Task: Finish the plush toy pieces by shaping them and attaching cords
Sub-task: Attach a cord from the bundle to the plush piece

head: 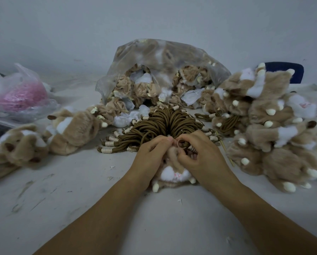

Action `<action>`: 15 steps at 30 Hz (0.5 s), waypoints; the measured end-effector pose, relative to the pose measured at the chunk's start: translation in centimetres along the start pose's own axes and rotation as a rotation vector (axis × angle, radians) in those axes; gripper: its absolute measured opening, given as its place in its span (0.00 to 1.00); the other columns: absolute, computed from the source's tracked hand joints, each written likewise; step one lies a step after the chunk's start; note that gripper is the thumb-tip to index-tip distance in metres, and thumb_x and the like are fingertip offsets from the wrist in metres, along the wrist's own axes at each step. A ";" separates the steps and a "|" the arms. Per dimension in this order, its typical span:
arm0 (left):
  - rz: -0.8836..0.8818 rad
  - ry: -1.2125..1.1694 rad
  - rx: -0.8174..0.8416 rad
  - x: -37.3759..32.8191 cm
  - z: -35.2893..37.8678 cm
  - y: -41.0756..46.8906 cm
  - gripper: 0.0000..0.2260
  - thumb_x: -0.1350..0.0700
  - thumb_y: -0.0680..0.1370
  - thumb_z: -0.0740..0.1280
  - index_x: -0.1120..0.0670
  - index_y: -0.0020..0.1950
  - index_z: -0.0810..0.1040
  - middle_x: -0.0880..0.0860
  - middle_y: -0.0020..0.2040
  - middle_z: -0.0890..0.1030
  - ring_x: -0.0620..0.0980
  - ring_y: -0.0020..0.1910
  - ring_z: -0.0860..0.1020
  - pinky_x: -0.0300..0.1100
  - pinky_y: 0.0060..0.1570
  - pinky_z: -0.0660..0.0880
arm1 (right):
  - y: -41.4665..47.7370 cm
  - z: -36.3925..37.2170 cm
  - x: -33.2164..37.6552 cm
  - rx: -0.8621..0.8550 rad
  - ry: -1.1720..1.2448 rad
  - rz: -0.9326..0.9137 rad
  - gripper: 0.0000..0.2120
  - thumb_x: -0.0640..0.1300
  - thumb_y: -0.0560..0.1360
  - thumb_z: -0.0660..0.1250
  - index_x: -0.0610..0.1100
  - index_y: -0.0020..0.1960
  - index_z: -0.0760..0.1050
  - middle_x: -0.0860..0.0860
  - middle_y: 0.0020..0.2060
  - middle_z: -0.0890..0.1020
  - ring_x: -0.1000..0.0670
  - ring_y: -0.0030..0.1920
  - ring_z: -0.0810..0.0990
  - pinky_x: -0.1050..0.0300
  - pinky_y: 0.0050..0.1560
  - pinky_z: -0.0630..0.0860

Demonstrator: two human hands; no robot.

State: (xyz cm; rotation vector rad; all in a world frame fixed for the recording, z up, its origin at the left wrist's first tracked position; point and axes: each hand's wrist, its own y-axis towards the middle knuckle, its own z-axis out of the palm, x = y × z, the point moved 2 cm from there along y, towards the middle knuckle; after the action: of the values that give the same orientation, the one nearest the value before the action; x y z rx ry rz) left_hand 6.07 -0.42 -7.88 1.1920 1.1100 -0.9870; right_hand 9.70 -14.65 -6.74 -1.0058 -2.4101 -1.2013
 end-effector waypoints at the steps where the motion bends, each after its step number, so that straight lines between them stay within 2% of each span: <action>1: -0.004 -0.013 0.003 0.0 0.0 0.0 0.11 0.50 0.79 0.64 0.53 0.43 0.83 0.56 0.42 0.82 0.51 0.45 0.80 0.50 0.52 0.76 | 0.0 0.0 0.0 0.000 -0.007 -0.004 0.10 0.40 0.73 0.69 0.42 0.54 0.78 0.50 0.47 0.74 0.58 0.44 0.71 0.74 0.42 0.66; 3: 0.006 0.009 0.009 0.1 -0.1 0.1 0.10 0.52 0.80 0.64 0.53 0.44 0.84 0.56 0.44 0.83 0.51 0.46 0.80 0.50 0.52 0.76 | 0.0 0.0 0.1 0.003 -0.014 -0.008 0.10 0.40 0.73 0.68 0.42 0.54 0.78 0.51 0.47 0.74 0.58 0.44 0.71 0.75 0.42 0.67; 5: 0.003 0.034 0.025 0.0 -0.2 0.1 0.09 0.53 0.79 0.66 0.51 0.44 0.84 0.55 0.46 0.84 0.49 0.47 0.81 0.45 0.51 0.78 | -0.1 -0.1 0.1 0.004 -0.027 0.001 0.11 0.42 0.74 0.67 0.44 0.55 0.78 0.53 0.48 0.73 0.60 0.44 0.71 0.74 0.42 0.67; 9: -0.049 -0.001 0.055 0.0 -0.2 0.0 0.07 0.48 0.74 0.69 0.50 0.43 0.83 0.52 0.42 0.84 0.48 0.44 0.82 0.39 0.44 0.77 | 0.0 -0.2 0.0 -0.004 -0.070 0.019 0.12 0.46 0.76 0.66 0.45 0.58 0.77 0.55 0.48 0.71 0.61 0.45 0.70 0.73 0.43 0.66; 11: -0.055 -0.013 0.041 0.2 -0.2 0.1 0.06 0.49 0.74 0.69 0.50 0.42 0.82 0.52 0.41 0.83 0.48 0.43 0.82 0.40 0.43 0.77 | 0.0 -0.2 0.0 0.015 -0.074 0.006 0.14 0.46 0.77 0.65 0.44 0.61 0.76 0.53 0.50 0.73 0.61 0.46 0.68 0.73 0.45 0.65; 15: -0.069 -0.038 0.019 0.4 -0.3 0.3 0.05 0.51 0.73 0.68 0.50 0.41 0.82 0.53 0.41 0.83 0.50 0.43 0.81 0.45 0.45 0.77 | -0.1 -0.1 0.1 0.027 -0.057 -0.048 0.17 0.41 0.77 0.67 0.42 0.65 0.75 0.49 0.51 0.75 0.64 0.48 0.67 0.80 0.48 0.61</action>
State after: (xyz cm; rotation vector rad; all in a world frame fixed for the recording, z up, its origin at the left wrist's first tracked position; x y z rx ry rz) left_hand 6.36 -0.07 -8.23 1.1523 1.1207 -1.0712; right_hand 9.56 -14.68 -6.66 -0.9925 -2.5008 -1.1672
